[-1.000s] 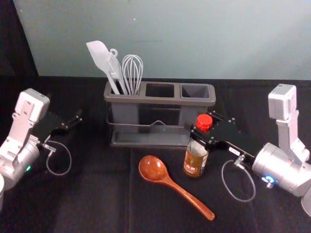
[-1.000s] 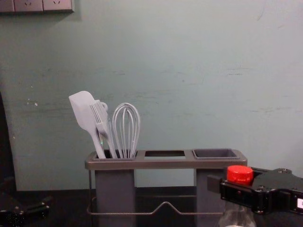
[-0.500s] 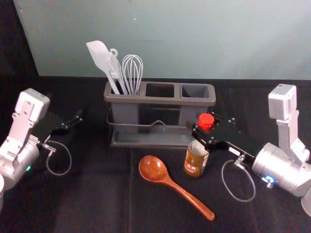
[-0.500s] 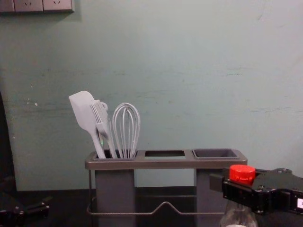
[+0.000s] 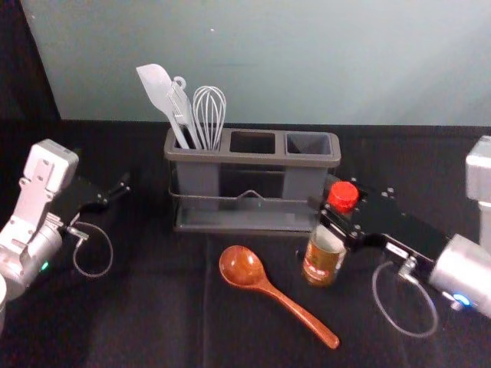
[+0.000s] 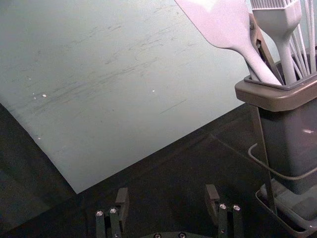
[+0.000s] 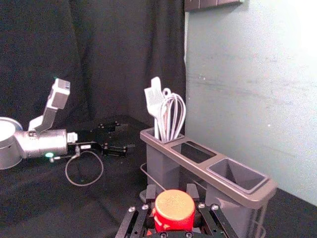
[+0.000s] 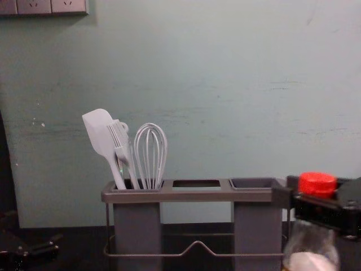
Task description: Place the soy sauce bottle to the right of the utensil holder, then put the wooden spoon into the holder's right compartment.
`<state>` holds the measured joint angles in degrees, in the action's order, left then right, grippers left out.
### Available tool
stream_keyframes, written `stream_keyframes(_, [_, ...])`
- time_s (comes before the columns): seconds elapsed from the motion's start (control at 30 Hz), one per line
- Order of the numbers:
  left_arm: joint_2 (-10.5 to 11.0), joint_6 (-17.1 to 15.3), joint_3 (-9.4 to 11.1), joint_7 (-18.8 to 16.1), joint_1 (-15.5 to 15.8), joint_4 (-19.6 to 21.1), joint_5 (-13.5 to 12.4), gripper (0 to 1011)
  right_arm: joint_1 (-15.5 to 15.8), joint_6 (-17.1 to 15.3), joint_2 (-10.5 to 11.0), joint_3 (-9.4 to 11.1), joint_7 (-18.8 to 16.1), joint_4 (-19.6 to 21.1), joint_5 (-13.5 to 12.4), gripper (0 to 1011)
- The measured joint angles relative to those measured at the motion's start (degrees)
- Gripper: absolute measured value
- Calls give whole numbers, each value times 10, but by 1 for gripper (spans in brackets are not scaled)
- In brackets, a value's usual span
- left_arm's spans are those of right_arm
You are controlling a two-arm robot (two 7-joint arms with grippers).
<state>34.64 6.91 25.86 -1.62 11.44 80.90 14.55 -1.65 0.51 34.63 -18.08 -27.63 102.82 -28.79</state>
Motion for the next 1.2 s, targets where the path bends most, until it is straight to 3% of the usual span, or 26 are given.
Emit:
stream_keyframes(0.2, [0, 0, 0, 0, 0, 0, 0, 1005, 56, 17, 41, 50, 5, 47, -3, 374])
stream_keyframes(0.33, [0, 0, 0, 0, 0, 0, 0, 1005, 83, 26, 54, 82, 11, 54, -6, 374])
stream_keyframes(0.53, [0, 0, 0, 0, 0, 0, 0, 1005, 84, 32, 50, 108, 20, 27, -2, 373])
stream_keyframes(0.7, [0, 0, 0, 0, 0, 0, 0, 1005, 53, 36, 34, 107, 23, -15, 11, 373])
stream_keyframes(0.9, [0, 0, 0, 0, 0, 0, 0, 1005, 2, 47, 5, 88, 23, -75, 39, 373])
stream_keyframes(1.2, [0, 0, 0, 0, 0, 0, 0, 1005, -58, 47, -34, 63, 10, -141, 48, 373])
